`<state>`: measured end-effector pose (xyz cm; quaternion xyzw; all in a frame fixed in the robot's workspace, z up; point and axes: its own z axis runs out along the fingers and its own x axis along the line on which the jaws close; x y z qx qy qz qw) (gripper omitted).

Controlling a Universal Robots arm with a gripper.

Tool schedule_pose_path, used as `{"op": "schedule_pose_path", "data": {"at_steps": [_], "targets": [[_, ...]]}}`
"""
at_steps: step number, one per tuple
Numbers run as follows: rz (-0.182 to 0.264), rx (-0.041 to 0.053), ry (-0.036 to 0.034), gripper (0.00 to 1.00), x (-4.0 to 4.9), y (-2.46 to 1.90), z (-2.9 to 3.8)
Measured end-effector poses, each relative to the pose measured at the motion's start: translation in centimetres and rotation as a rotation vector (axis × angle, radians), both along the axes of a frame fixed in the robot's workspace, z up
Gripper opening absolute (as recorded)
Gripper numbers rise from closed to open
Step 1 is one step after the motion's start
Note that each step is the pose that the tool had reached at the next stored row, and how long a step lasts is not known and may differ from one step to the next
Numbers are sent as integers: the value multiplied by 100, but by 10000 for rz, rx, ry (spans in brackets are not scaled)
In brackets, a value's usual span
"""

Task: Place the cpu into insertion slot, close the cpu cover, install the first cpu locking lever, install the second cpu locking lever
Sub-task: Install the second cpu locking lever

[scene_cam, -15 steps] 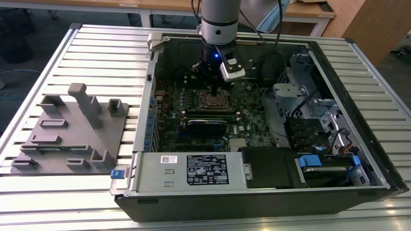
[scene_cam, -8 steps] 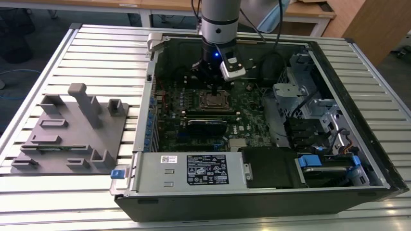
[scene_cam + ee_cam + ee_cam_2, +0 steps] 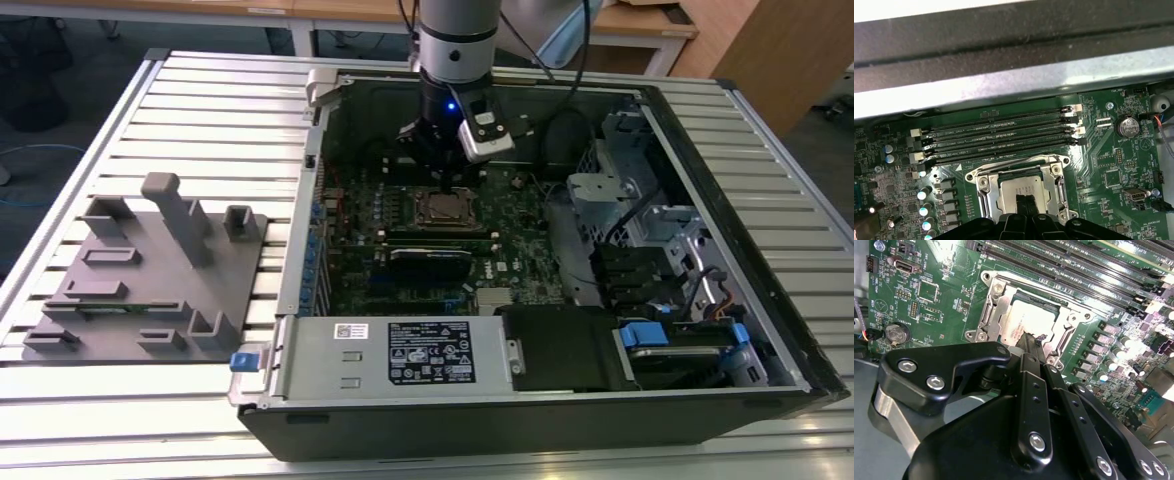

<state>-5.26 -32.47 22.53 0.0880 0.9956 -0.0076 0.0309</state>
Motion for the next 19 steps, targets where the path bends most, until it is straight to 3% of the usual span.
{"op": "schedule_pose_path", "data": {"at_steps": [2,10,19], "targets": [[0,0,0,11,0,0,67],[0,-1,2,11,0,0,72],[0,4,-2,11,0,0,126]]}}
